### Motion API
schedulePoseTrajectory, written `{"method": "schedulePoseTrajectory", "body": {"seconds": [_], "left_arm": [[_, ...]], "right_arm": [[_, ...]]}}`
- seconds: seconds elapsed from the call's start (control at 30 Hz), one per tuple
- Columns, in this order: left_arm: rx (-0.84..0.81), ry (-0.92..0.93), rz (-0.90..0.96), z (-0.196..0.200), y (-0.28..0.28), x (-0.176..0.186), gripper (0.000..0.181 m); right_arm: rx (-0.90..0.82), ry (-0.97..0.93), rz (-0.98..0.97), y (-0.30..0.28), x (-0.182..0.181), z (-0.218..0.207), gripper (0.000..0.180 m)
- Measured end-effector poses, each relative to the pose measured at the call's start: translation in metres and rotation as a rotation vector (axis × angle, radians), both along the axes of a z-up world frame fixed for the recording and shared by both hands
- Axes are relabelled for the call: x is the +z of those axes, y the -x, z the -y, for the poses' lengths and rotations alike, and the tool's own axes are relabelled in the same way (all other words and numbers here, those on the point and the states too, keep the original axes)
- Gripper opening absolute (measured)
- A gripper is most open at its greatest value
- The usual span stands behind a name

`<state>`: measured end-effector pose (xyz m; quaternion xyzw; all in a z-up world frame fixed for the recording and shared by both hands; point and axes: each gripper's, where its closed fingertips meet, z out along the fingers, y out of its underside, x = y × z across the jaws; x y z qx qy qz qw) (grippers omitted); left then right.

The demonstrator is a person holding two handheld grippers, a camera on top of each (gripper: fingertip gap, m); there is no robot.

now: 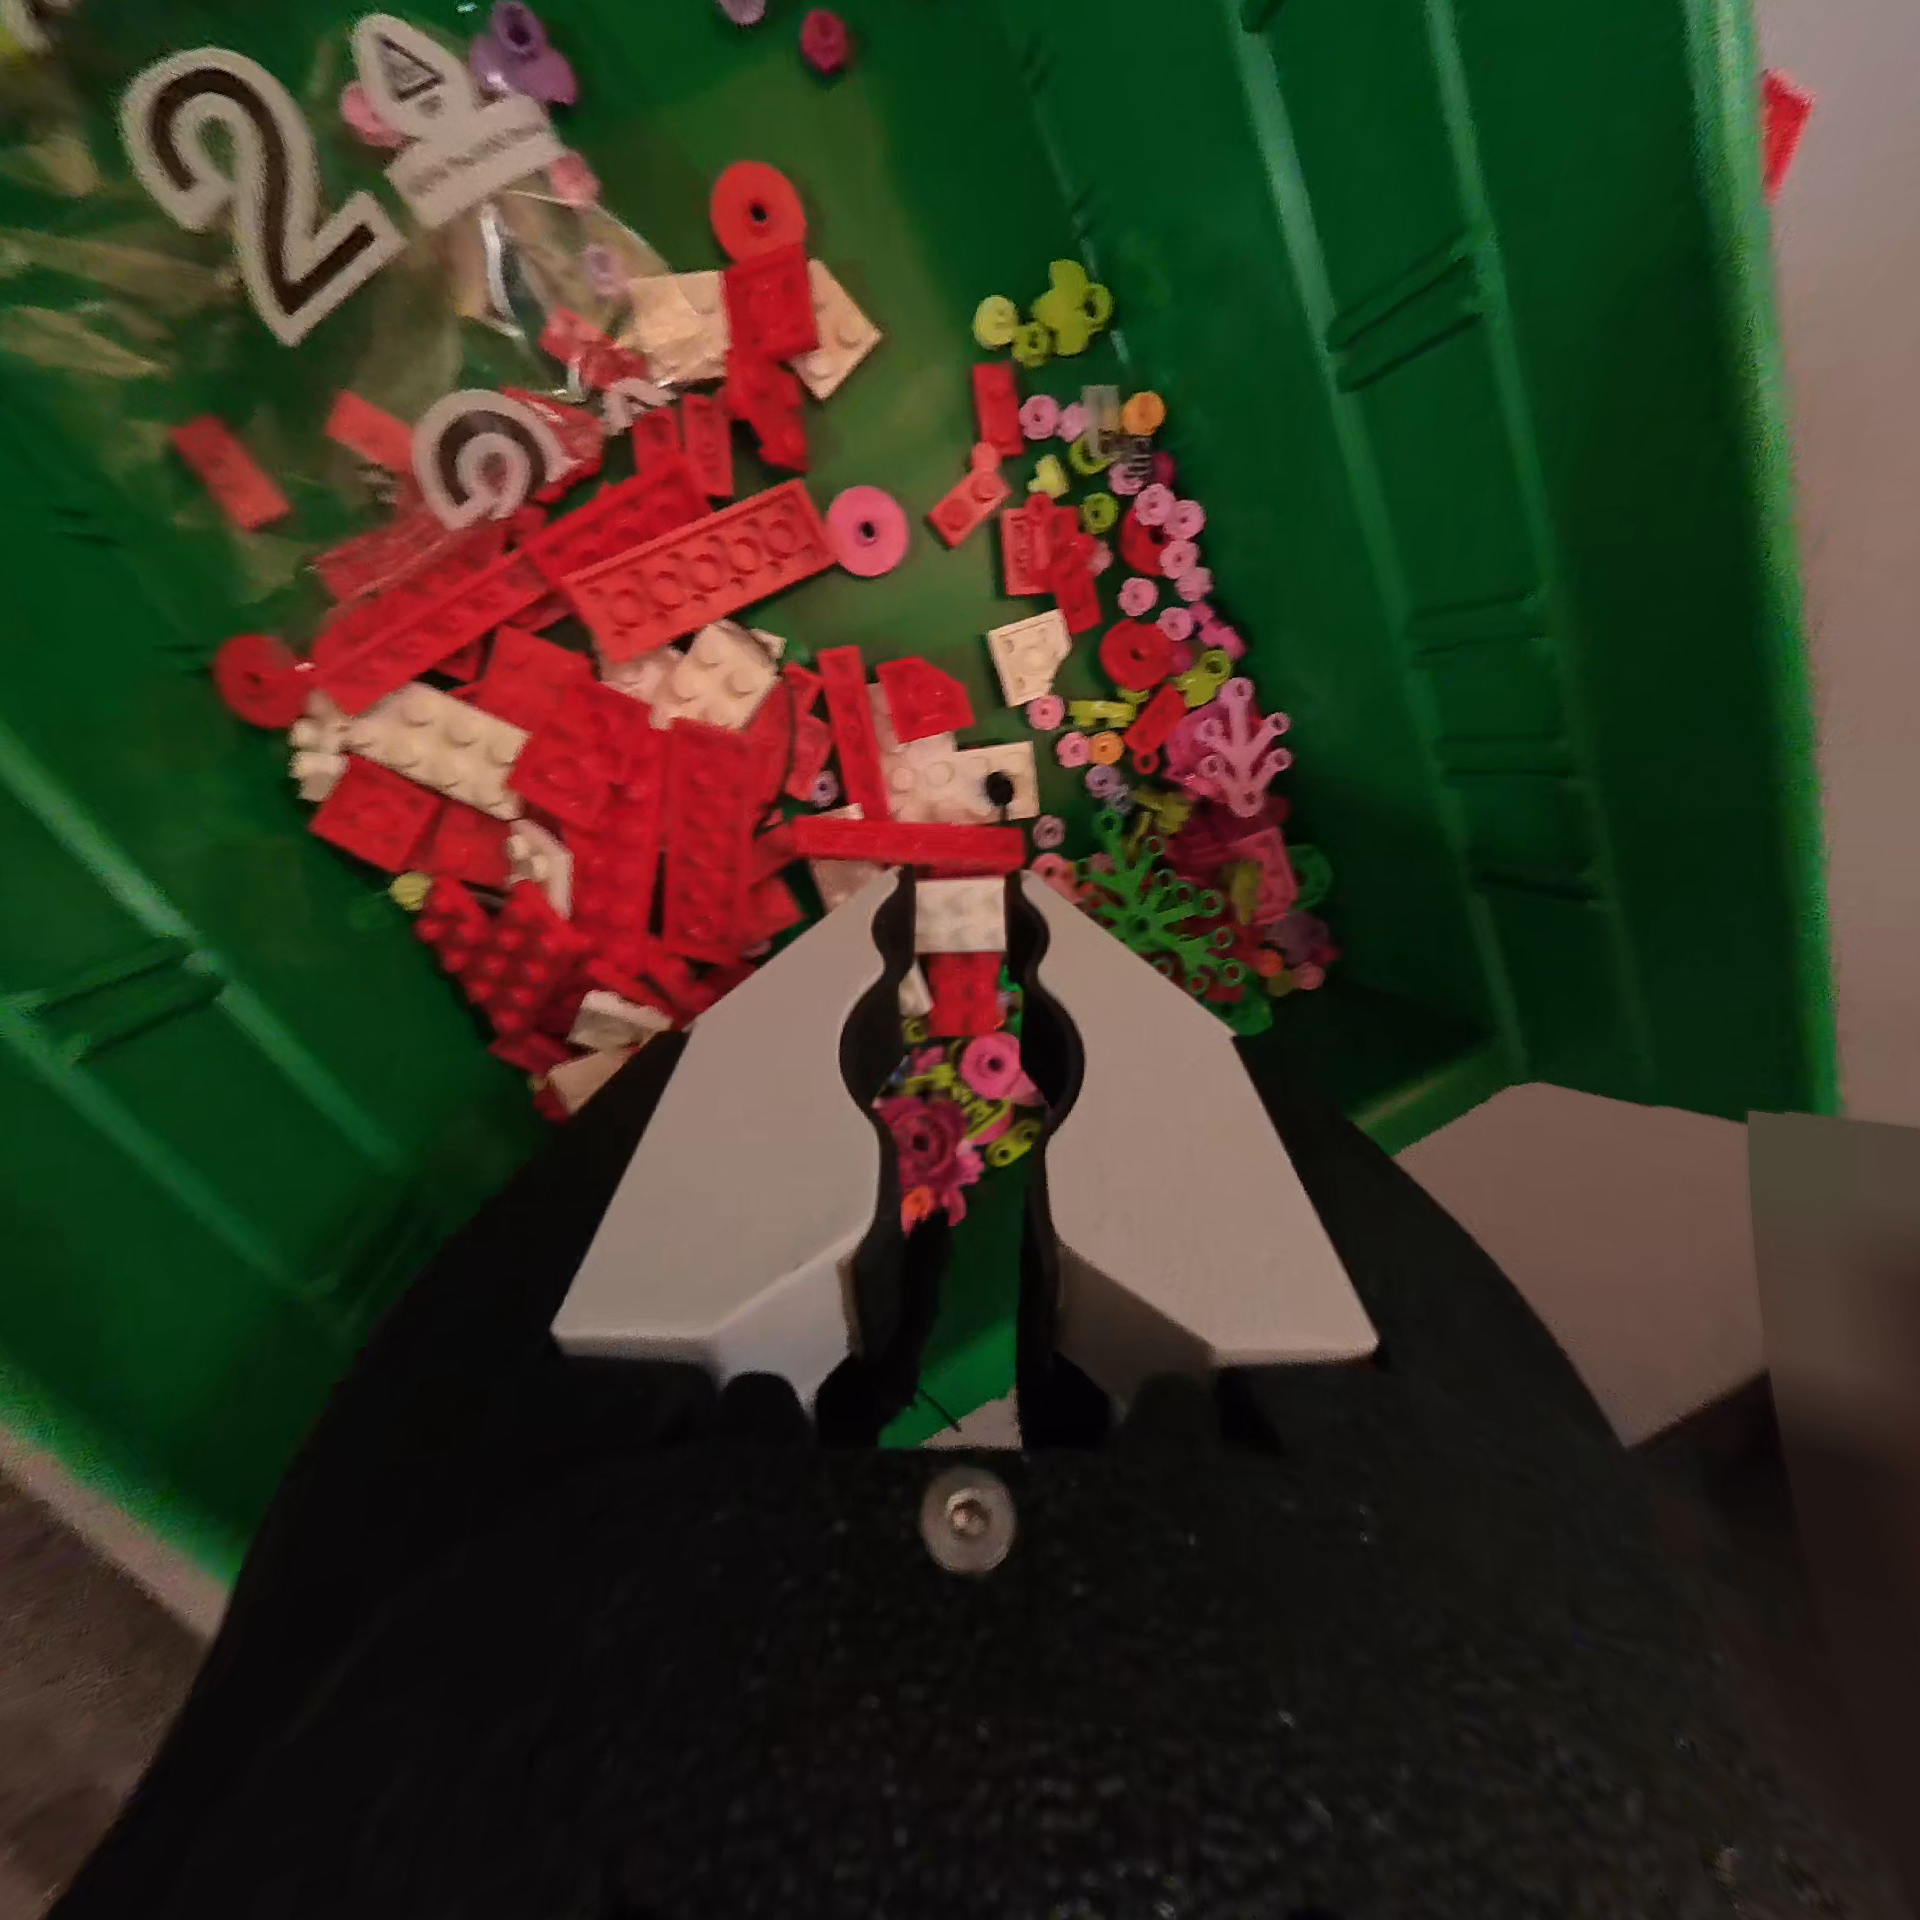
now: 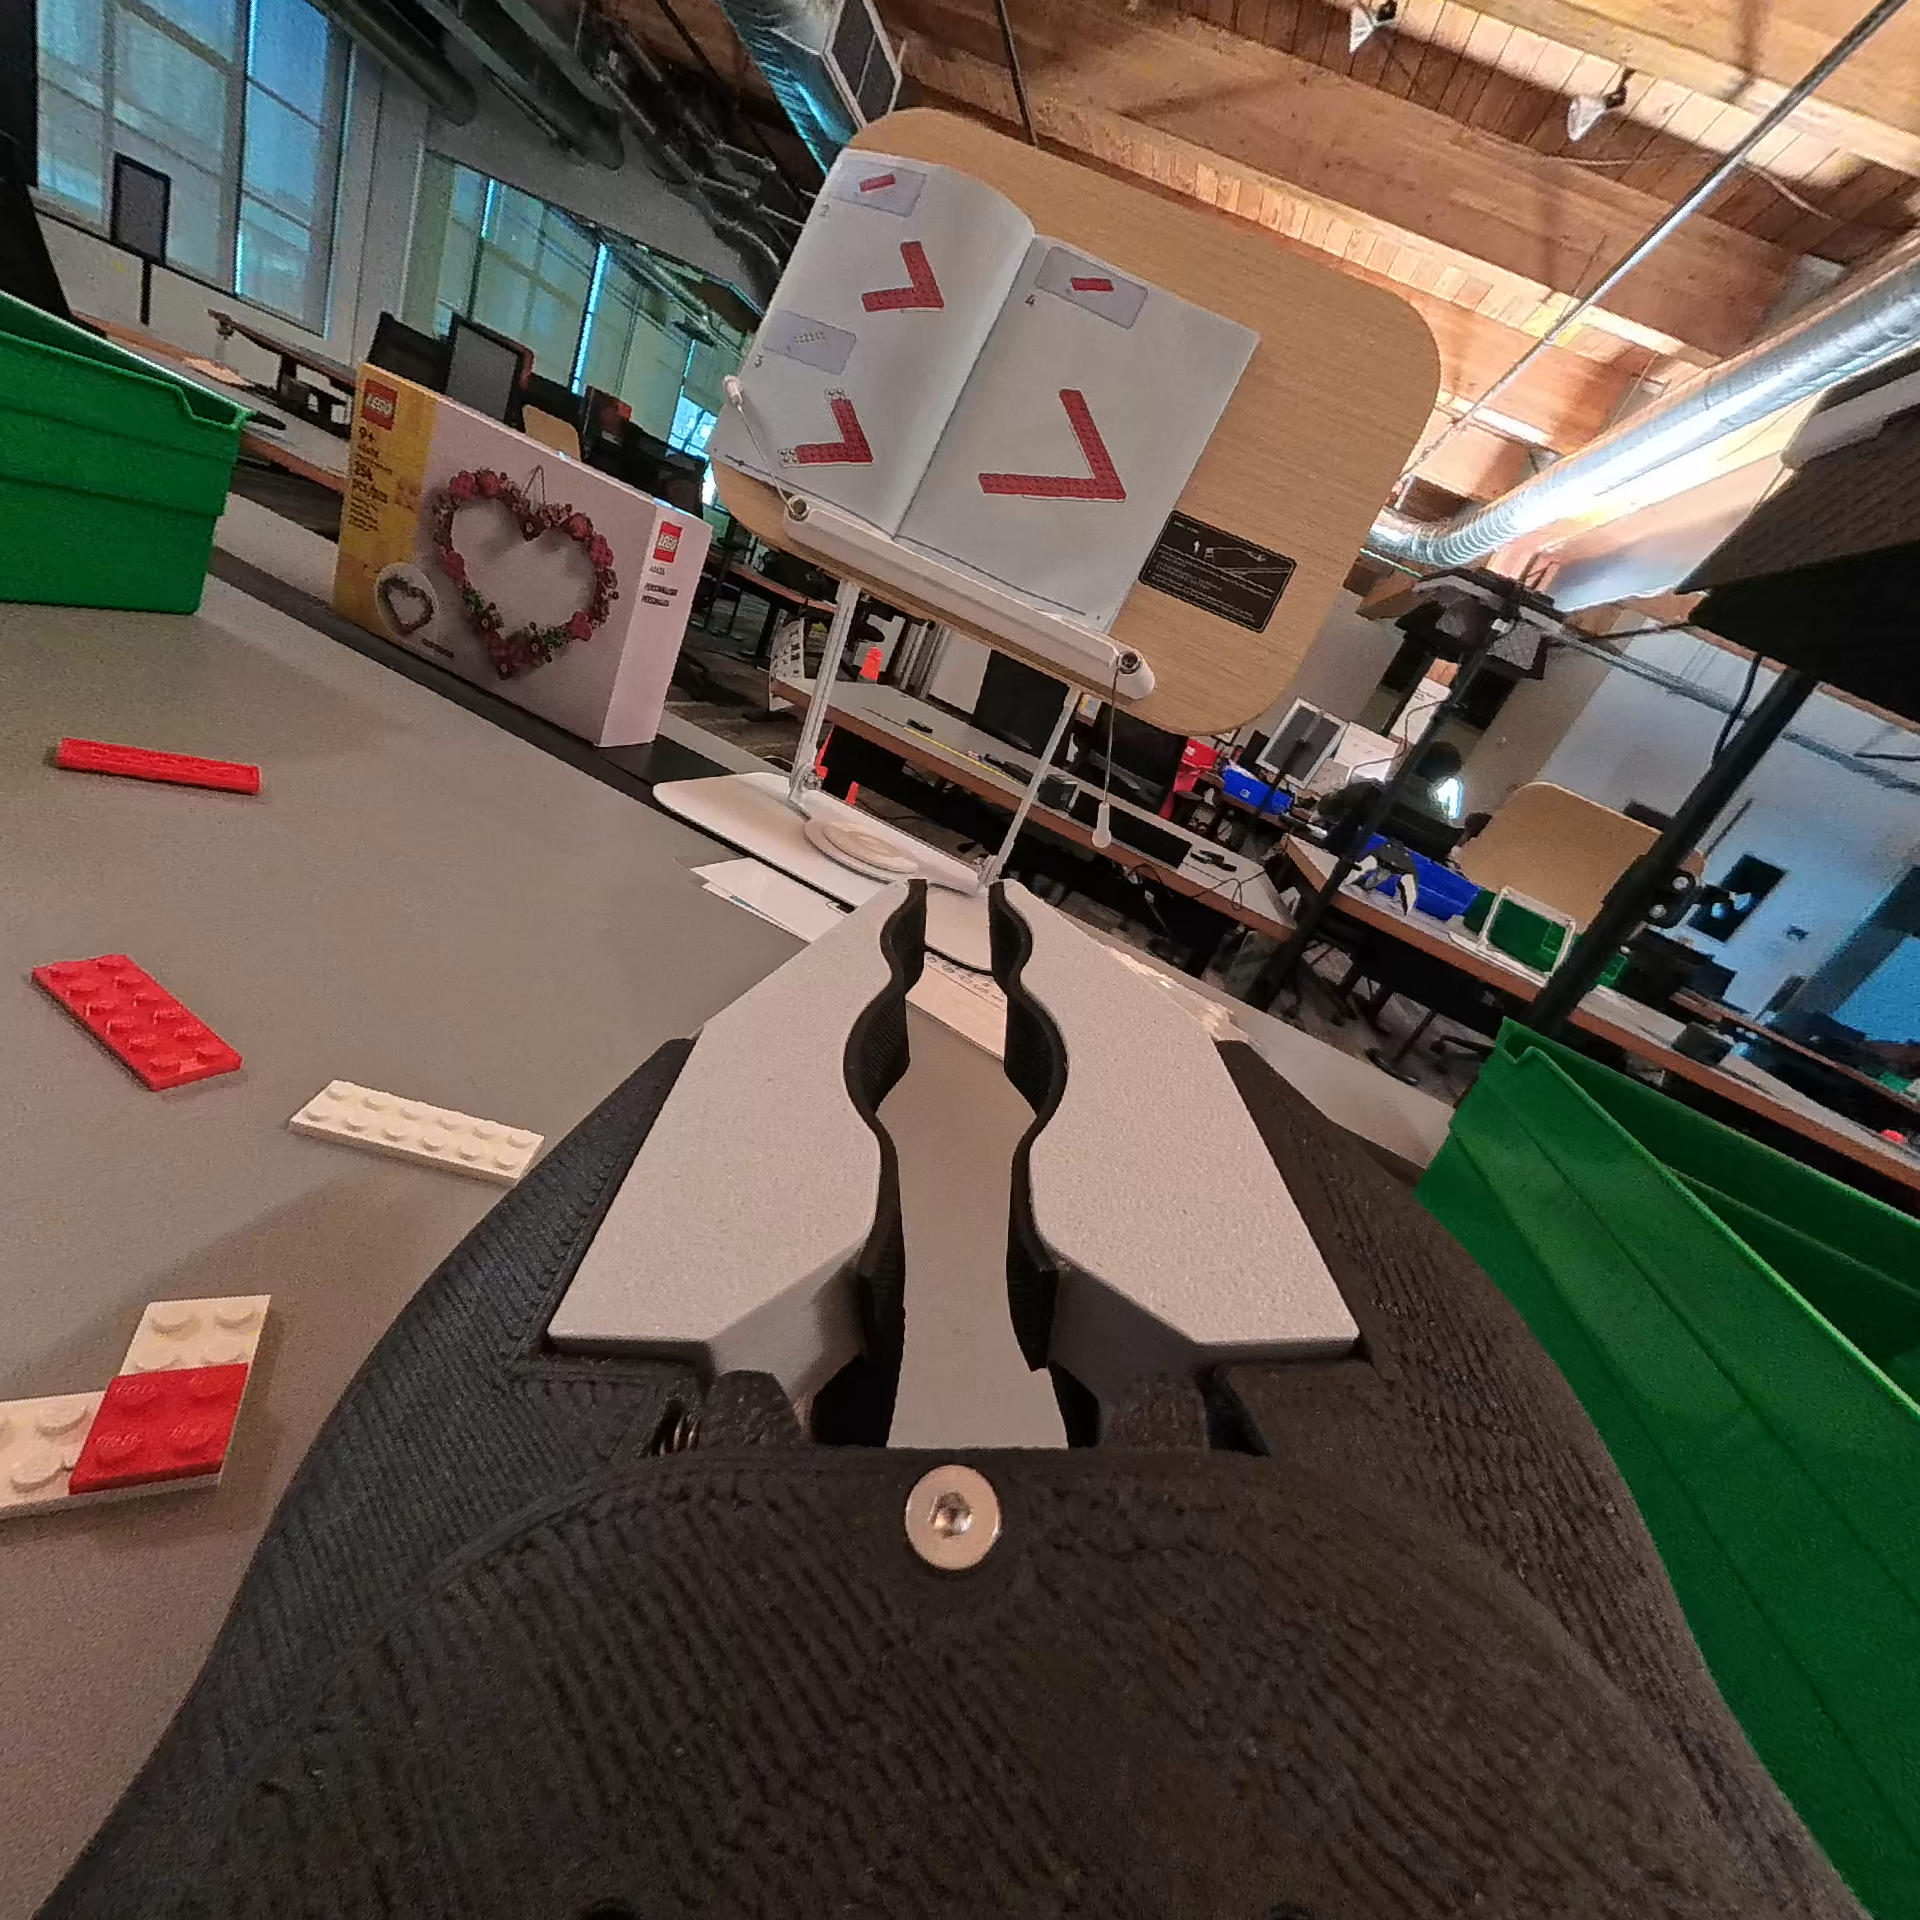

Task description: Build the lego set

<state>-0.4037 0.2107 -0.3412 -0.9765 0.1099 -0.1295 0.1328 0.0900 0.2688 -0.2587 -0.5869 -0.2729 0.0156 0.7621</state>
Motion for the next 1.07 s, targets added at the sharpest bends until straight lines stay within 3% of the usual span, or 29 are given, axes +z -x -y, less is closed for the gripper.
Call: {"method": "schedulePoseTrajectory", "body": {"seconds": [0.67, 1.07], "left_arm": [[0.029, 0.084, -0.126, 0.022, 0.019, -0.027, 0.014], [-0.046, 0.013, -0.329, 0.015, 0.036, -0.011, 0.013]], "right_arm": [[0.005, 0.001, 0.008, 0.002, -0.001, 0.000, 0.010], [0.008, 0.002, 0.003, 0.002, 0.000, 0.000, 0.010]]}}
